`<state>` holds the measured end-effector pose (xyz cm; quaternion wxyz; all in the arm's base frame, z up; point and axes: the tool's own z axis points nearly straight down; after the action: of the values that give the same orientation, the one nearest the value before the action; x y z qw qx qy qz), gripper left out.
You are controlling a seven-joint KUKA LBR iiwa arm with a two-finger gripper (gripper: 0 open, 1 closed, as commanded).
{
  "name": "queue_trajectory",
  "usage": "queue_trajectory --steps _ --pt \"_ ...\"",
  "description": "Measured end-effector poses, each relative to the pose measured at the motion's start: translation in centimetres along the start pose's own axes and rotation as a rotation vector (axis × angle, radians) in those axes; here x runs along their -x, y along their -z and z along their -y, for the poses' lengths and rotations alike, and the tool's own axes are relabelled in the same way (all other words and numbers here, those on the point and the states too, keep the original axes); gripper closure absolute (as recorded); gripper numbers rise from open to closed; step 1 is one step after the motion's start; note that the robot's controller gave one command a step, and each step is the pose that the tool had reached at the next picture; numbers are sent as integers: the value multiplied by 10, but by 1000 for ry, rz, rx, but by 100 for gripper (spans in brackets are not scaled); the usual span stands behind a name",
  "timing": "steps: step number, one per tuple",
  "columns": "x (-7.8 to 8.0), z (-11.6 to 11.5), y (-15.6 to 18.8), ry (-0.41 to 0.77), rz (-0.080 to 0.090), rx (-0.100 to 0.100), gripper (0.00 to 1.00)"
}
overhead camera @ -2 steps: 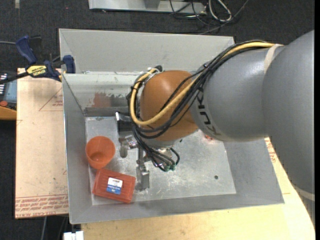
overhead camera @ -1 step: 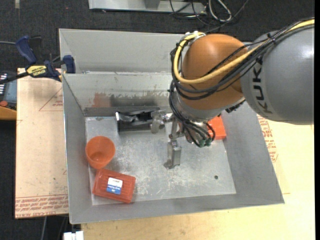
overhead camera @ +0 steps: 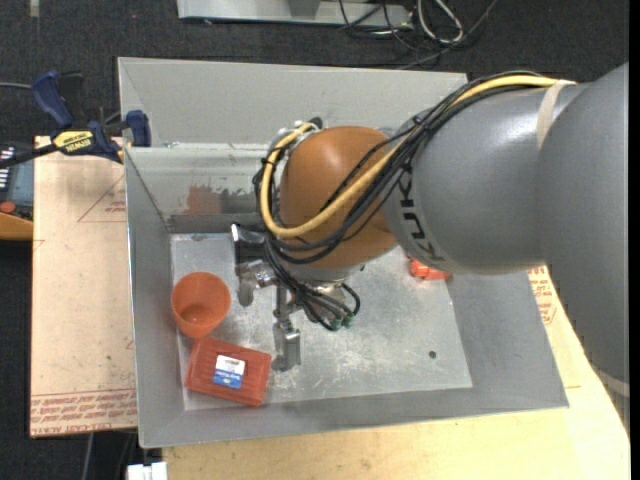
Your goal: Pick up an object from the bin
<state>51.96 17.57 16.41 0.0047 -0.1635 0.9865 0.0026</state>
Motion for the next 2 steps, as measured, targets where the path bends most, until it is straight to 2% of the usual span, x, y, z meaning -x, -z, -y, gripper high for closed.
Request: queue_trajectory --steps 1,2 --pt "-26 27 87 -118 3 -3 0" --pt "23 34 3 -285 -2 1 0"
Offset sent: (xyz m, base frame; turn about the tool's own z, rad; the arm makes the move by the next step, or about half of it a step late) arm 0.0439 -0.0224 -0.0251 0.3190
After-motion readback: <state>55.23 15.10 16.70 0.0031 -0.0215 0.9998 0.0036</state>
